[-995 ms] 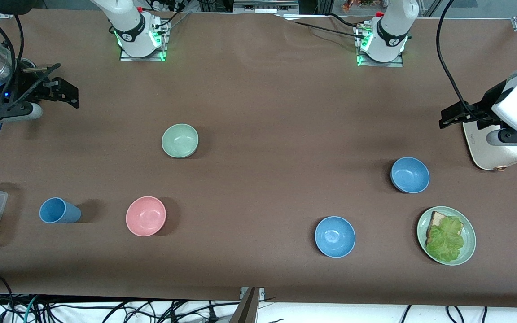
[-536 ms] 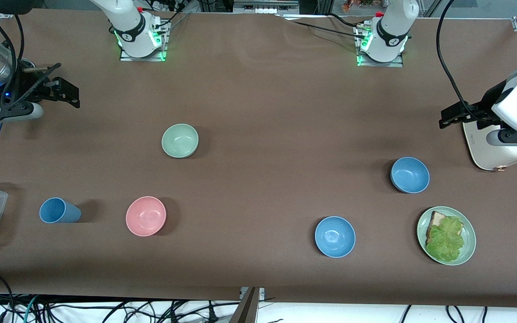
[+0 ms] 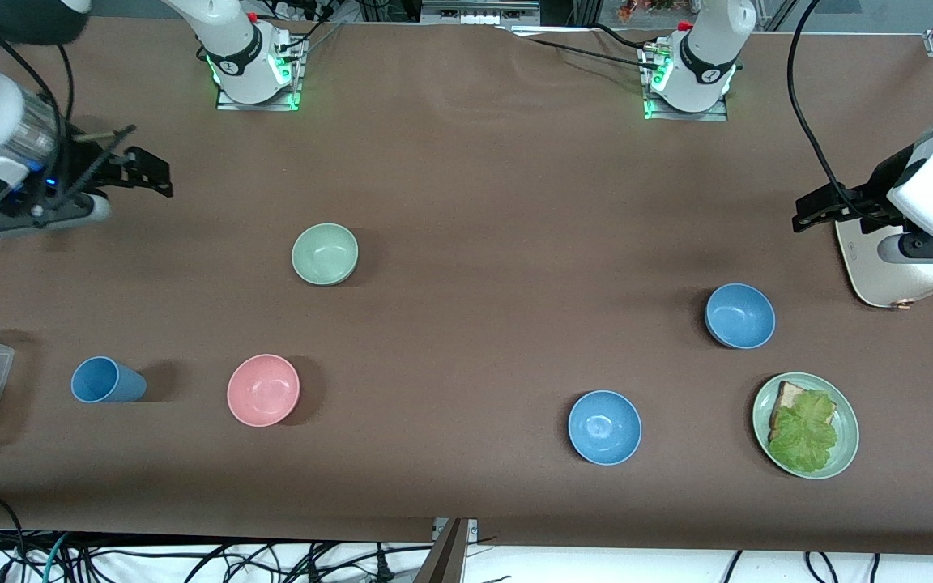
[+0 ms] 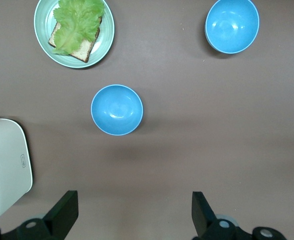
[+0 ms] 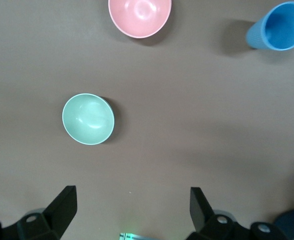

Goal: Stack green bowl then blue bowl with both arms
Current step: 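Reach the right gripper down to the pale green bowl rim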

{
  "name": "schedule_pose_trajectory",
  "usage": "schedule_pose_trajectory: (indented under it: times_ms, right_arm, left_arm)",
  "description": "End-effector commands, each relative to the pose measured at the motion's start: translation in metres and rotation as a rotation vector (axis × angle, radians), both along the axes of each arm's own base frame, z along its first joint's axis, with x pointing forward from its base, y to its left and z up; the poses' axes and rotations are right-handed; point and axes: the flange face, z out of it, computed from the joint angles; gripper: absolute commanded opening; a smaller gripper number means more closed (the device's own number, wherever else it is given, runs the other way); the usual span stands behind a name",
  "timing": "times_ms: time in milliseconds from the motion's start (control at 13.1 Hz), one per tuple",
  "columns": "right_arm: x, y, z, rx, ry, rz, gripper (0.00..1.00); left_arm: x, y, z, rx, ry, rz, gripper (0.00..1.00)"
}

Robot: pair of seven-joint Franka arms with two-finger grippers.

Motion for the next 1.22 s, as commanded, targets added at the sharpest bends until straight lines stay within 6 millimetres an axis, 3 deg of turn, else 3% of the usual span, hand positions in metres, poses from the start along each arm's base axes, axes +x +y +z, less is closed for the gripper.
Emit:
schedule_pose_trajectory:
  times_ms: [0,383,689,995,1148]
  right_arm:
    - [-0.016,0.015,-0.073,0.014,-0.007,-0.041,0.99]
    - [-0.051,0.051,-0.196,0.006,-0.072,-0.070,0.99]
    - [-0.070,0.077,-0.270,0.009,-0.069,-0.078,0.99]
    - [-0.092,0.078,-0.314,0.015,-0.088,-0.071,0.98]
    - [-0.092,0.080,-0.327,0.022,-0.100,-0.072,0.82]
  left_arm:
    - [0.003,0.000,0.006,0.001,-0.002,-0.018,1.00]
    - [0.005,0.003,0.000,0.000,0.007,-0.015,1.00]
    - [0.005,0.001,0.000,0.000,0.007,-0.016,1.00]
    - [0.005,-0.001,0.000,0.000,0.007,-0.022,1.00]
    - [0.005,-0.001,0.000,0.000,0.007,-0.025,1.00]
